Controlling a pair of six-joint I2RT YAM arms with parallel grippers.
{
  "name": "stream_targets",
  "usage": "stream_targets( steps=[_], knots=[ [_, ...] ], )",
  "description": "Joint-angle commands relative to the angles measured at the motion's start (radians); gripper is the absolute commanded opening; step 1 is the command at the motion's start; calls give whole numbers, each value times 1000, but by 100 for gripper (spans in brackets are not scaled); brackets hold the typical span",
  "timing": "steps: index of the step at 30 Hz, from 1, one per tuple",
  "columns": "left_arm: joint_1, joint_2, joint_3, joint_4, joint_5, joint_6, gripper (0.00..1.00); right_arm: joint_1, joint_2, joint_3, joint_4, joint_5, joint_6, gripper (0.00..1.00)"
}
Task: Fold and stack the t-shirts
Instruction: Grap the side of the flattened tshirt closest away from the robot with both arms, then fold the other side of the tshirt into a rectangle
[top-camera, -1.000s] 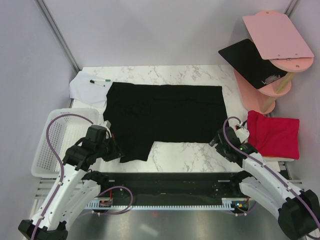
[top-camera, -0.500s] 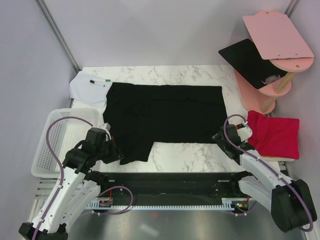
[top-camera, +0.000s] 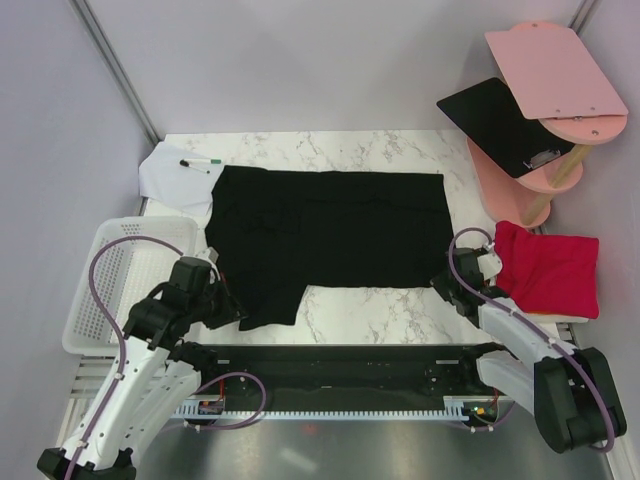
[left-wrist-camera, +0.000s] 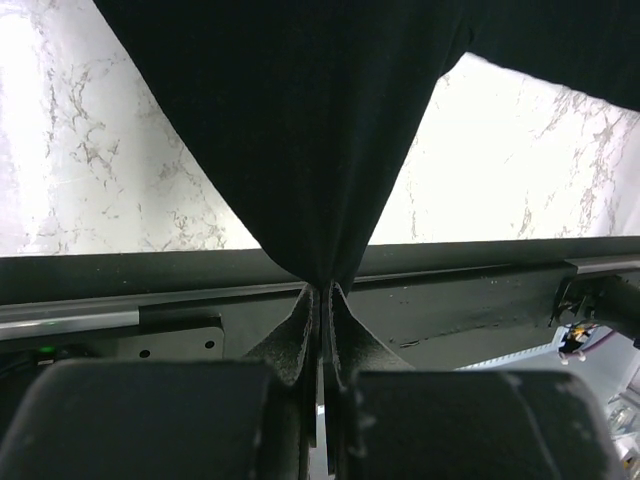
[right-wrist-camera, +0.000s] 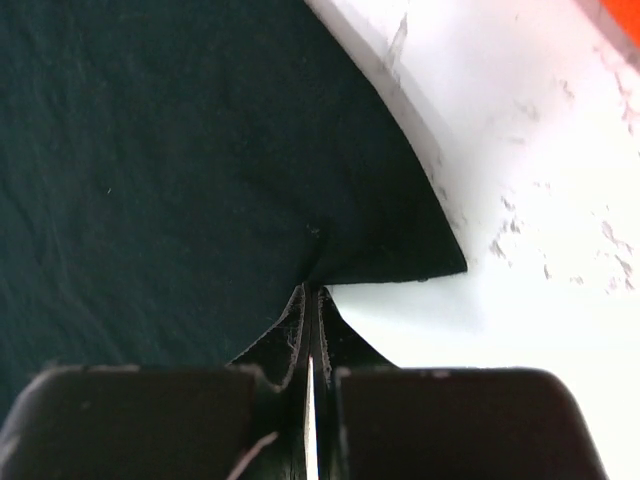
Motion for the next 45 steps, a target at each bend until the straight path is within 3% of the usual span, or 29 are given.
stream_targets(
  steps=[1,8,18,30,45],
  knots=[
    [1,-18,89,-15,-34,-58,2,-2,-98,19,-55,-32,-63,0],
    [3,69,193,40,-137,-59,2,-2,-92,159,-144,15,-259,0],
    [3,377,333,190,-178,-18,2,-2,166,376,-143,75,-500,0],
    [18,722,582,228,-257,24,2,-2,450,551,-83,95,-598,0],
    [177,914,802,255,-154,110,2,-44,625,755,-65,74,-628,0]
  ],
)
